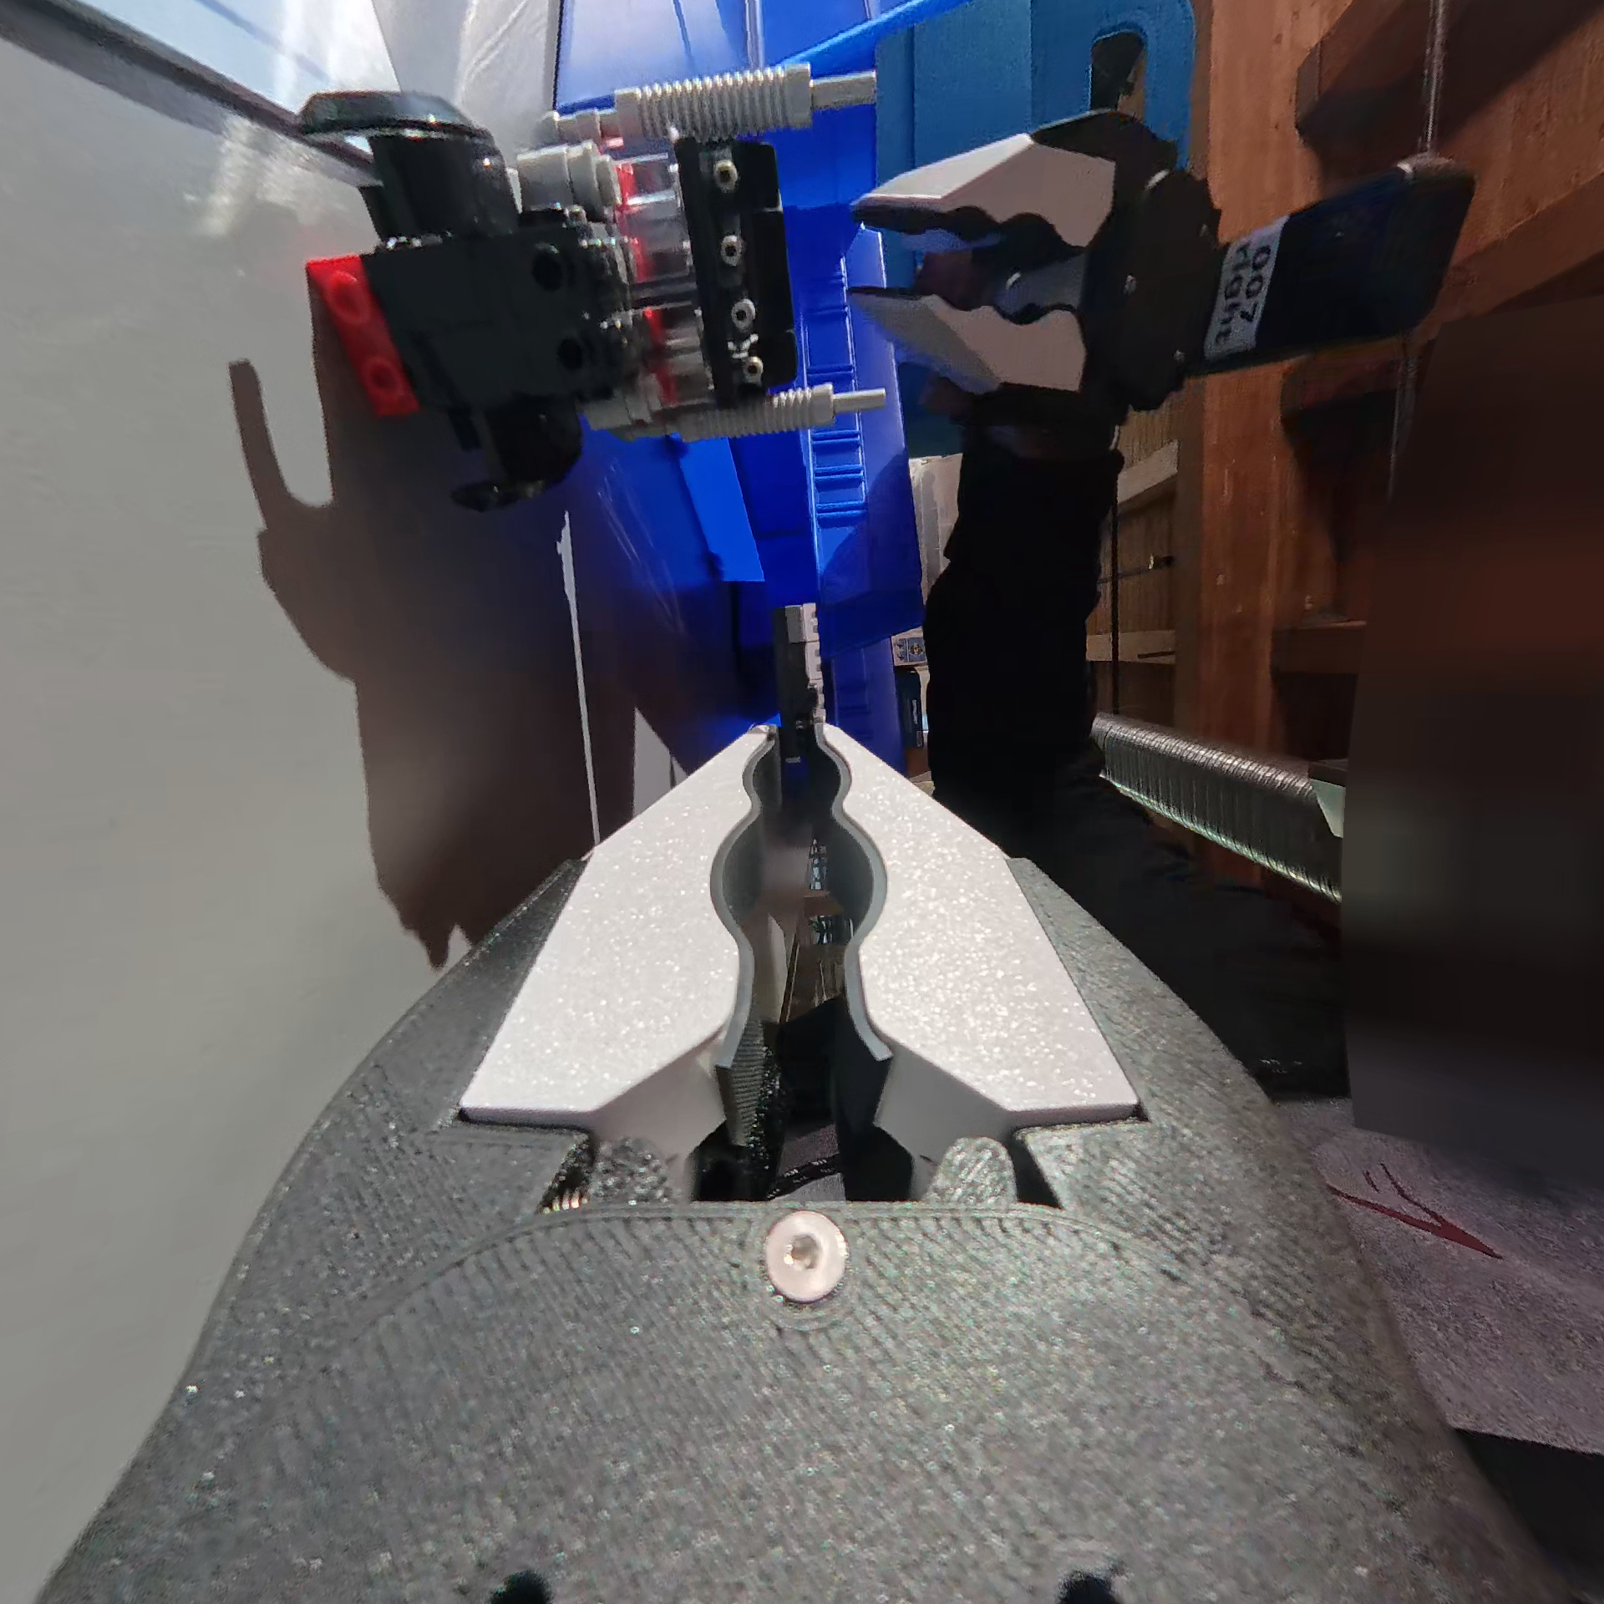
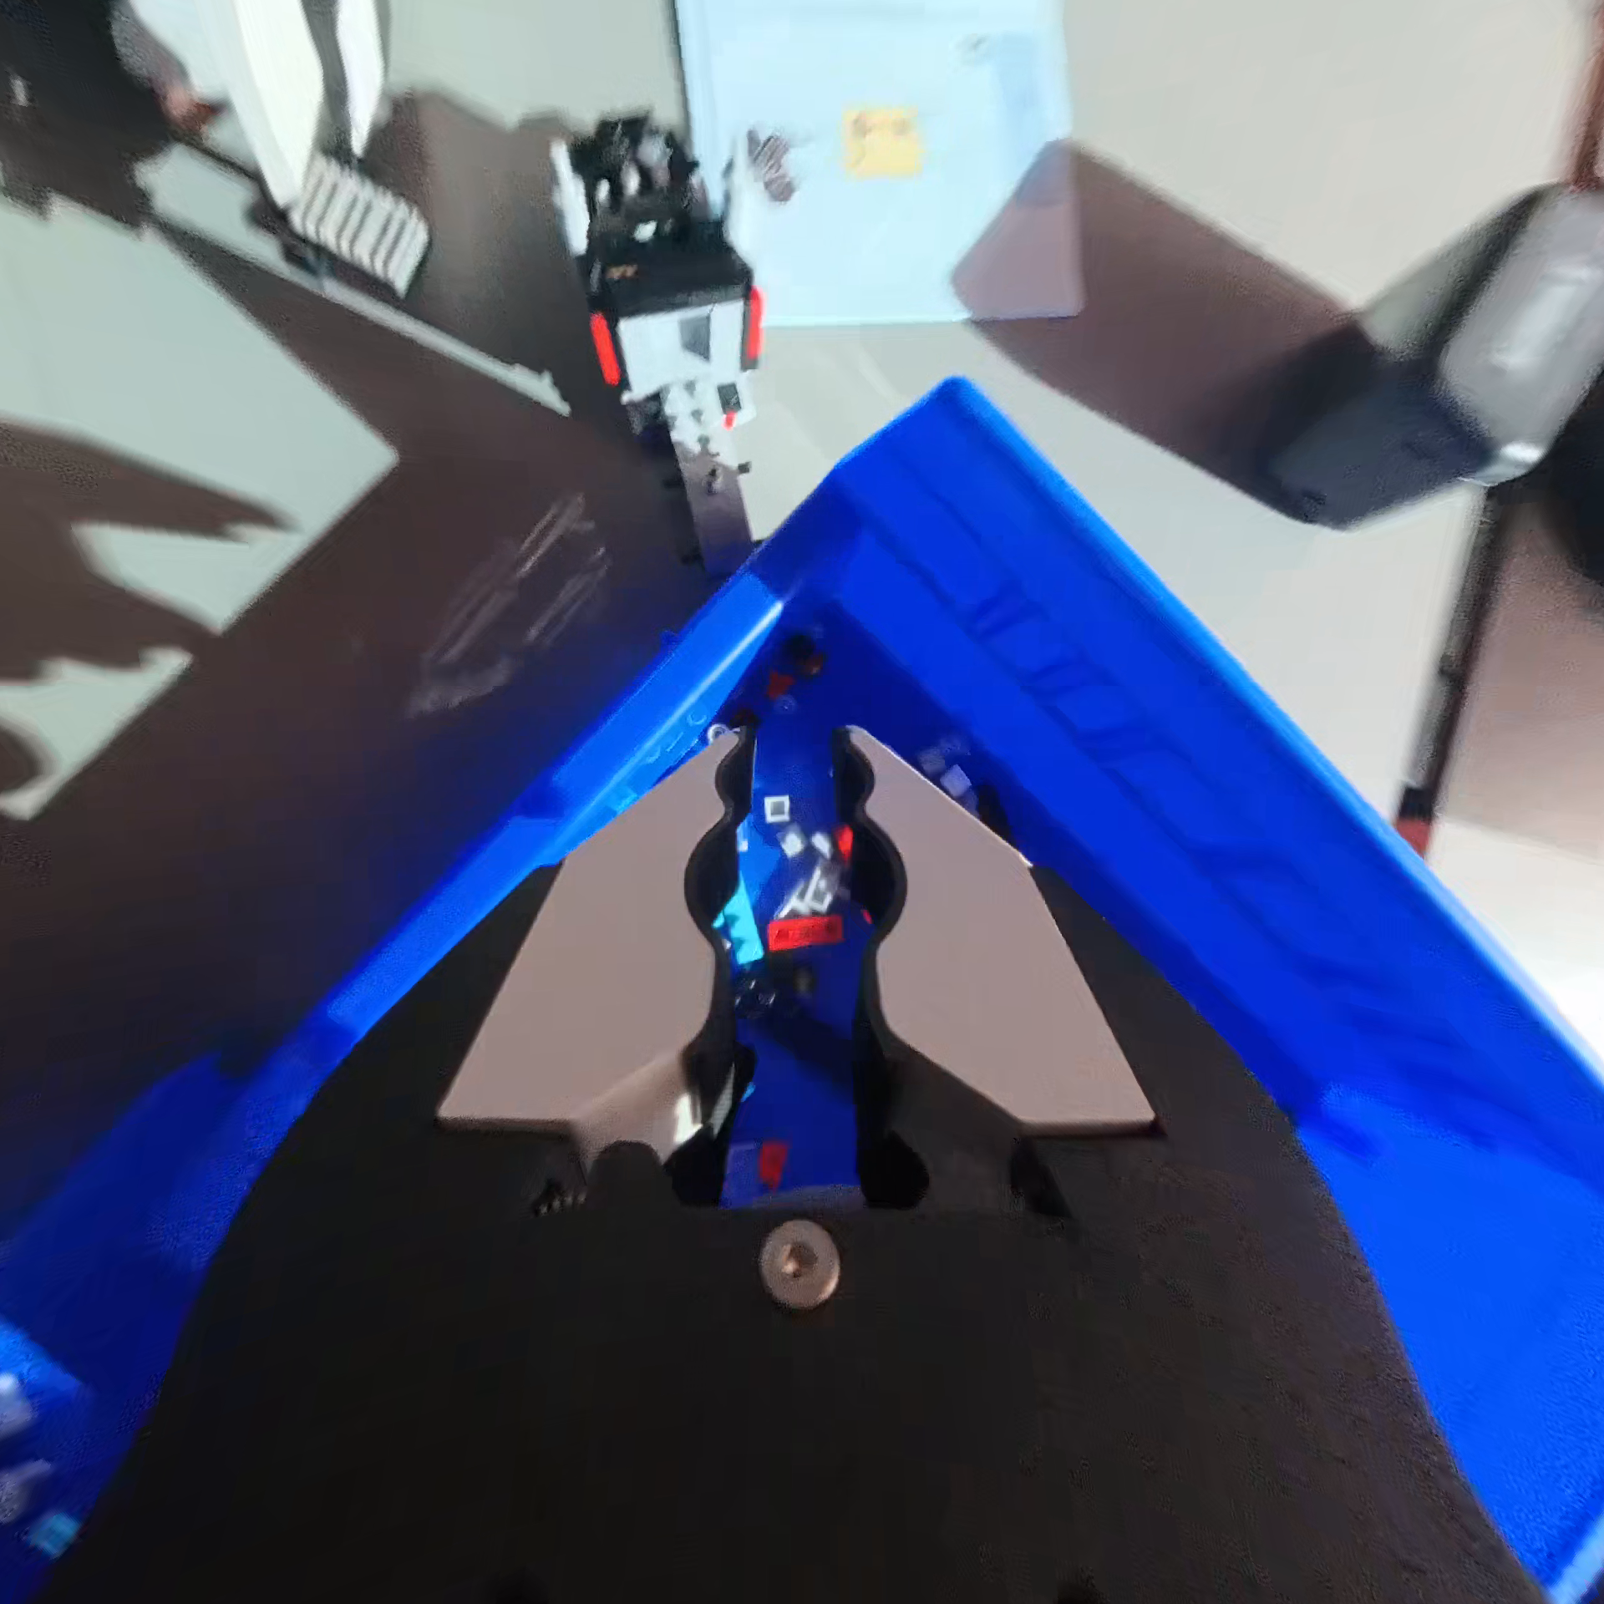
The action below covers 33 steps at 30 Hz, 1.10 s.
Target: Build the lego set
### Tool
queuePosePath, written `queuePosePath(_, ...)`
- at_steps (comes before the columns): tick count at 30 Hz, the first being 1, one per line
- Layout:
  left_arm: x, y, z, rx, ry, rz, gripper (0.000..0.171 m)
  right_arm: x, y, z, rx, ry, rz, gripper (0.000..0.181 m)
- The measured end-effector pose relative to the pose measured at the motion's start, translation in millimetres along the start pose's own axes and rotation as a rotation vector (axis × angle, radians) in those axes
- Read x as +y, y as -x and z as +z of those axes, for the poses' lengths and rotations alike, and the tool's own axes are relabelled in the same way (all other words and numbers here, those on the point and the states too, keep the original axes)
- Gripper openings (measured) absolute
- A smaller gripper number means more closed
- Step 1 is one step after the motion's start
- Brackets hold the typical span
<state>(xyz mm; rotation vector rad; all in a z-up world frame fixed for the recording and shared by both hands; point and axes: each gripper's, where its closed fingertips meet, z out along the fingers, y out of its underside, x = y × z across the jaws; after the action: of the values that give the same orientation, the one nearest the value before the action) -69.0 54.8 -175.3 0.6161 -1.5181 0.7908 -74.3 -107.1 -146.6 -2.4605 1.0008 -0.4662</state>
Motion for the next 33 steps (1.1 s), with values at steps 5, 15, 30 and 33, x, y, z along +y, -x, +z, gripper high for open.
queuePosePath(5,-2,1,-2,-0.005,-0.017,-0.004,0.006,12,1,47,-0.164,0.072,-0.081,0.015)
queuePosePath(15,-4,1,-3,-0.004,-0.029,-0.005,0.006,24,2,66,-0.196,0.095,-0.095,0.013)
queuePosePath(30,-3,-2,-5,0.015,-0.03,0.006,0.006,9,-7,33,-0.018,0.043,0.052,0.009)
queuePosePath(33,-5,-4,-6,0.028,-0.035,-0.005,0.006,-10,-7,-2,0.066,-0.042,0.243,0.009)
